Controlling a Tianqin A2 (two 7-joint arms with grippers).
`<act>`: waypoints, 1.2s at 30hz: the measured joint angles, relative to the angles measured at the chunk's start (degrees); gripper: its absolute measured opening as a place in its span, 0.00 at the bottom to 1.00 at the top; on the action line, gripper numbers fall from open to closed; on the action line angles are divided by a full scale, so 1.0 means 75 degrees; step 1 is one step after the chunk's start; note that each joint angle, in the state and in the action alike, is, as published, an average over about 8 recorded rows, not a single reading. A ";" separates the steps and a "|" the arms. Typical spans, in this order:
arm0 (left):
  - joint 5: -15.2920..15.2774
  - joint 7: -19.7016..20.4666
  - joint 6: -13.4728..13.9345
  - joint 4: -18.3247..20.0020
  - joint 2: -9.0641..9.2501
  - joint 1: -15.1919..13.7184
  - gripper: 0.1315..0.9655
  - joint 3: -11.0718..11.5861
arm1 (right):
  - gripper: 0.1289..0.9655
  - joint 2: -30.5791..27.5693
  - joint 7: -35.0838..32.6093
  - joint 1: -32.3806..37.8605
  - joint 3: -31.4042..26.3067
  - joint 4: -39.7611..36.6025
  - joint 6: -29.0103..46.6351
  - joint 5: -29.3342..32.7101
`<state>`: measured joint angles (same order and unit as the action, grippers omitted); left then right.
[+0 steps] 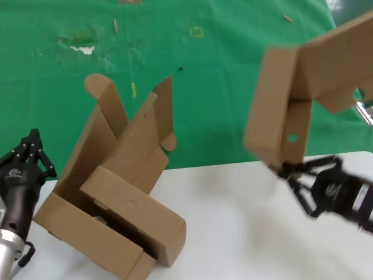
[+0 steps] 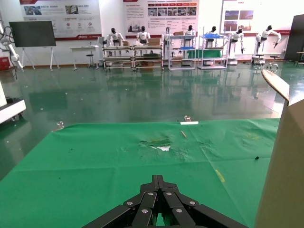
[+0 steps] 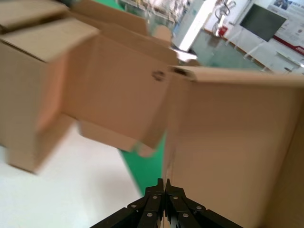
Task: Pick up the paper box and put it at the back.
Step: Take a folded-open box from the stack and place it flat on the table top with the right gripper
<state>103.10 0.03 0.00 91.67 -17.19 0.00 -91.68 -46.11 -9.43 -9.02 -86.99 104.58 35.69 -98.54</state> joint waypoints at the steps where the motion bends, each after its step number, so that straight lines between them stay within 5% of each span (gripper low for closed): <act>1: 0.0000 0.0000 0.0000 0.0000 0.0000 0.0000 0.01 0.0000 | 0.01 -0.0163 0.0351 0.0029 0.0054 0.0134 -0.0063 0.0267; 8: 0.0000 0.0000 0.0000 0.0000 0.0000 0.0000 0.01 0.0000 | 0.01 -0.0791 0.2973 0.1385 -0.0362 0.0494 0.0921 0.2757; 22: 0.0000 0.0000 0.0000 0.0000 0.0000 0.0000 0.01 0.0000 | 0.01 -0.0315 0.7359 0.5666 -0.4259 -0.0634 0.3760 0.7491; 29: 0.0000 0.0000 0.0000 0.0000 0.0000 0.0000 0.01 0.0000 | 0.01 0.0975 0.7528 0.6758 -0.5221 -0.1559 0.4786 0.9510; 36: 0.0000 0.0000 0.0000 0.0000 0.0000 0.0000 0.01 0.0000 | 0.01 0.2166 0.6940 0.7218 -0.5563 -0.2604 0.5137 1.0601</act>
<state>103.11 0.03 0.00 91.67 -17.19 0.00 -91.68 -29.86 42.62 45.12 -128.71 85.05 74.22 -19.03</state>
